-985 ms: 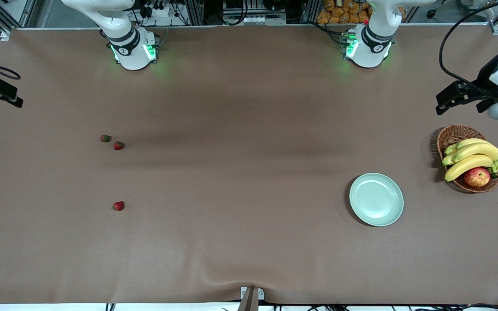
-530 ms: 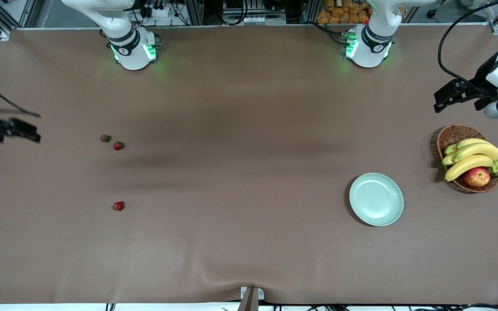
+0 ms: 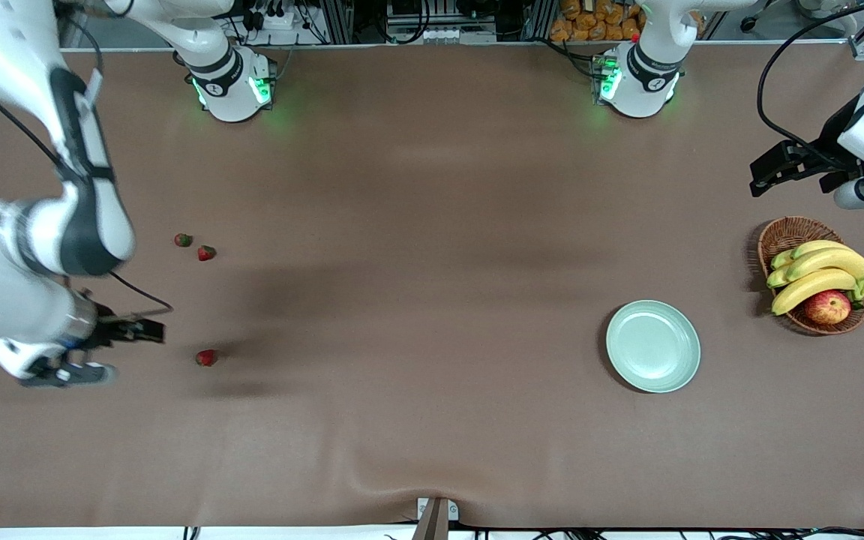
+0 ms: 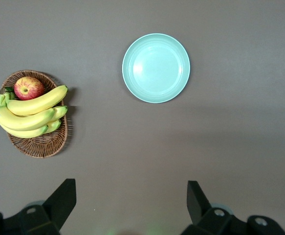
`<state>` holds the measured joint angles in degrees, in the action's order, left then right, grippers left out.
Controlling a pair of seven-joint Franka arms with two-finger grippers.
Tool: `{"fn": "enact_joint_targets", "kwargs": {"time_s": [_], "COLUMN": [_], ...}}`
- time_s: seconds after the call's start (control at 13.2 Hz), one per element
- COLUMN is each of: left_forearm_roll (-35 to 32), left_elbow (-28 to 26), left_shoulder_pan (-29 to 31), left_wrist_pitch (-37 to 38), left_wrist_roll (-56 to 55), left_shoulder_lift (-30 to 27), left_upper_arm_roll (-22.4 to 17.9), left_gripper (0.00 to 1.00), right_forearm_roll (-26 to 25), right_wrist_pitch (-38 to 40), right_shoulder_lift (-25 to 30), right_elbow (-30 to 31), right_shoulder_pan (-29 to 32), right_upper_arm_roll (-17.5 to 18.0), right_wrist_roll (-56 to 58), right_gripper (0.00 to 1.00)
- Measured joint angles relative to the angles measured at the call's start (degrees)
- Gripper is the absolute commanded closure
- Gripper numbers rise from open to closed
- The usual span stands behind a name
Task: Collect all strawberries into plate
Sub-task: 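Lower the right gripper onto the lone strawberry and grasp it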
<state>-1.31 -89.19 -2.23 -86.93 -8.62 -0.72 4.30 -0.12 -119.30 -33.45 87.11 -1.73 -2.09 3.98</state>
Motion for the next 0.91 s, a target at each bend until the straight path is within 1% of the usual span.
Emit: {"fn": "enact_joint_targets", "kwargs": {"time_s": [0.15, 0.23, 0.53, 0.76, 0.91], "left_forearm_roll": [0.00, 0.00, 0.00, 0.00, 0.00], "left_elbow": [-0.06, -0.07, 0.05, 0.02, -0.01], "left_shoulder_pan": [0.00, -0.01, 0.03, 0.02, 0.02], "left_wrist_pitch": [-0.20, -0.82, -1.91, -2.47, -2.48], "left_wrist_roll": [0.00, 0.00, 0.00, 0.00, 0.00], "left_shoulder_lift": [0.03, 0.04, 0.03, 0.26, 0.46], "left_upper_arm_roll": [0.02, 0.05, -0.06, 0.08, 0.07], "left_gripper": [0.00, 0.00, 0.00, 0.00, 0.00], "right_forearm_roll": [0.01, 0.02, 0.61, 4.11, 4.71], "right_wrist_pitch": [-4.02, -4.87, -5.21, -7.22, -7.91], "right_shoulder_lift": [-4.74, -6.18, -8.39, -10.72, -11.89], "right_elbow": [-0.17, -0.32, -0.42, -0.42, -0.43], "right_shoulder_pan": [-0.58, -0.79, -0.79, -0.91, -0.93], "right_upper_arm_roll": [0.00, 0.00, -0.14, -0.14, -0.14], "right_wrist_roll": [-1.26, -3.48, -9.47, -10.37, -10.51], "right_gripper": [0.00, 0.00, 0.00, 0.00, 0.00]}}
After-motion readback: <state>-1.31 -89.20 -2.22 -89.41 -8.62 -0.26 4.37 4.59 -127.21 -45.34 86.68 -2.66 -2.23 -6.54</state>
